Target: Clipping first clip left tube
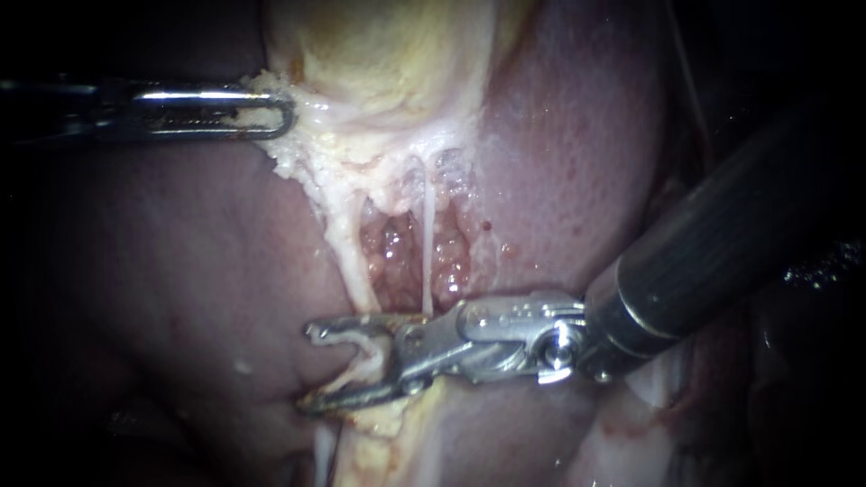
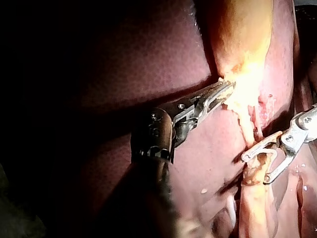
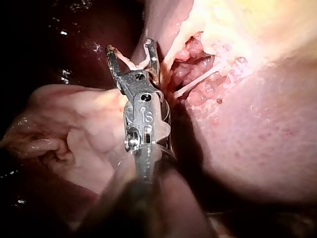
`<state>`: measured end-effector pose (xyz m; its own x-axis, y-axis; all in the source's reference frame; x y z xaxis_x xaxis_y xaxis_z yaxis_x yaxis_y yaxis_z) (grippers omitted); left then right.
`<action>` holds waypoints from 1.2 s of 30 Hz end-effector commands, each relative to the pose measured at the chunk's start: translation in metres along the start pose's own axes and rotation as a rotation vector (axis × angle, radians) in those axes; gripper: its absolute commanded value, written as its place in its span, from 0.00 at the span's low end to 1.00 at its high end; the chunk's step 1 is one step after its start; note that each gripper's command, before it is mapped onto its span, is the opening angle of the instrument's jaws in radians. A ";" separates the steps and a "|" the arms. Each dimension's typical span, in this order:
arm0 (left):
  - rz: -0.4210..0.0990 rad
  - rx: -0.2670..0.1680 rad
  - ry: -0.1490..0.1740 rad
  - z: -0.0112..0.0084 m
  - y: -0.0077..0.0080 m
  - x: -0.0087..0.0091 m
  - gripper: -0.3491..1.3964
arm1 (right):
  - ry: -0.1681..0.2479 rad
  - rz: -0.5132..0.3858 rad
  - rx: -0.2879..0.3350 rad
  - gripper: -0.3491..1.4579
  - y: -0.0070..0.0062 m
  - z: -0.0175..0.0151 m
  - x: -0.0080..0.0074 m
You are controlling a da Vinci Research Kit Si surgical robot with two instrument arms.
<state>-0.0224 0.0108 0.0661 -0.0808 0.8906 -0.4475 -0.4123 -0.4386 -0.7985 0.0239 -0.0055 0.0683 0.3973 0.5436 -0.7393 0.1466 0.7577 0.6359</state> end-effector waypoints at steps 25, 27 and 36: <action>-0.006 -0.006 -0.005 -0.0027 0.0016 0.0003 0.00 | 0.006 0.011 0.007 0.46 0.0025 -0.0068 -0.0010; -0.006 -0.006 -0.005 -0.0027 0.0016 0.0003 0.00 | 0.006 0.010 0.005 0.46 0.0029 -0.0066 -0.0013; -0.006 -0.006 -0.005 -0.0027 0.0016 0.0003 0.00 | 0.017 0.003 0.001 0.46 0.0034 -0.0047 -0.0021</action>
<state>-0.0206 0.0100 0.0636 -0.0829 0.8936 -0.4411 -0.4073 -0.4344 -0.8034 0.0195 -0.0024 0.0711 0.3788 0.5526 -0.7424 0.1468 0.7561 0.6378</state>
